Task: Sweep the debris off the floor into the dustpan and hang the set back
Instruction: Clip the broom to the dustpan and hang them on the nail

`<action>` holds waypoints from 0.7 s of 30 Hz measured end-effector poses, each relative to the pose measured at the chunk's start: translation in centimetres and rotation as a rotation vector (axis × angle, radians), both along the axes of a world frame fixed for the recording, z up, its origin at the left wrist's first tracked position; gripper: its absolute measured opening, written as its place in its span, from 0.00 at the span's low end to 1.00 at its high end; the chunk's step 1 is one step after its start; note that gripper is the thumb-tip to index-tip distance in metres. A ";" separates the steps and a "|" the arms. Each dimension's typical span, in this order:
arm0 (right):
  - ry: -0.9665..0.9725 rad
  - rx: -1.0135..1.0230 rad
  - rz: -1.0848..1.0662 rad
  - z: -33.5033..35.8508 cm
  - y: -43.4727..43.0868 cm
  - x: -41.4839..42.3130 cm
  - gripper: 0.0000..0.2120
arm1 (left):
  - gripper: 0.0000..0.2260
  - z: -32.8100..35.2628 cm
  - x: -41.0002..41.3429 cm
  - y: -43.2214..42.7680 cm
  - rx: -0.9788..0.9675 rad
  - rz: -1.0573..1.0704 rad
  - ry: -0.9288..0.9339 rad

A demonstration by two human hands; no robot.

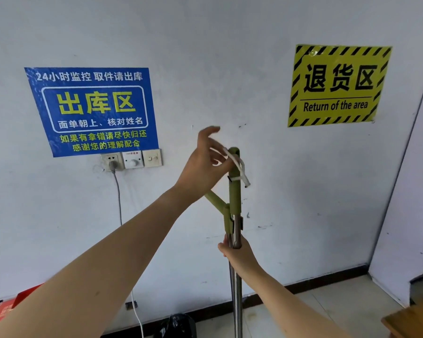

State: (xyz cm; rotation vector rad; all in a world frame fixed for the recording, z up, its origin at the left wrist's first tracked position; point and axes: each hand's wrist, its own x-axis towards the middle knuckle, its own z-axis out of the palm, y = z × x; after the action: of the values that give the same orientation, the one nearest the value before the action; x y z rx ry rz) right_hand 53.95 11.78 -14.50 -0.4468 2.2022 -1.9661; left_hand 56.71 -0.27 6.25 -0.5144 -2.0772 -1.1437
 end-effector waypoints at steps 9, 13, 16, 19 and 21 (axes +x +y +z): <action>-0.047 0.148 -0.052 -2.7 4.5 -1.2 0.10 | 0.09 3.0 -2.7 6.1 0.032 -0.047 -0.120; -0.062 0.200 -0.075 -2.7 6.5 -2.6 0.11 | 0.10 5.0 -5.4 7.0 0.339 -0.157 -0.417; -0.064 0.202 -0.040 -1.0 7.6 -3.9 0.18 | 0.13 4.9 -8.0 6.7 0.398 -0.178 -0.527; 0.000 0.151 0.016 2.3 7.8 -5.5 0.38 | 0.12 3.0 -11.1 6.4 0.456 -0.142 -0.629; 0.124 0.138 -0.025 4.7 7.7 -7.1 0.41 | 0.12 1.3 -13.4 6.2 0.460 -0.111 -0.677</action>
State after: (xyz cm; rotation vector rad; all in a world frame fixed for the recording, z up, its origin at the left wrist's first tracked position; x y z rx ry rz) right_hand 46.82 19.47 -9.79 -0.5367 2.4114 -1.8282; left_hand 43.32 5.97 7.53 -0.0054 -2.2170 -2.0010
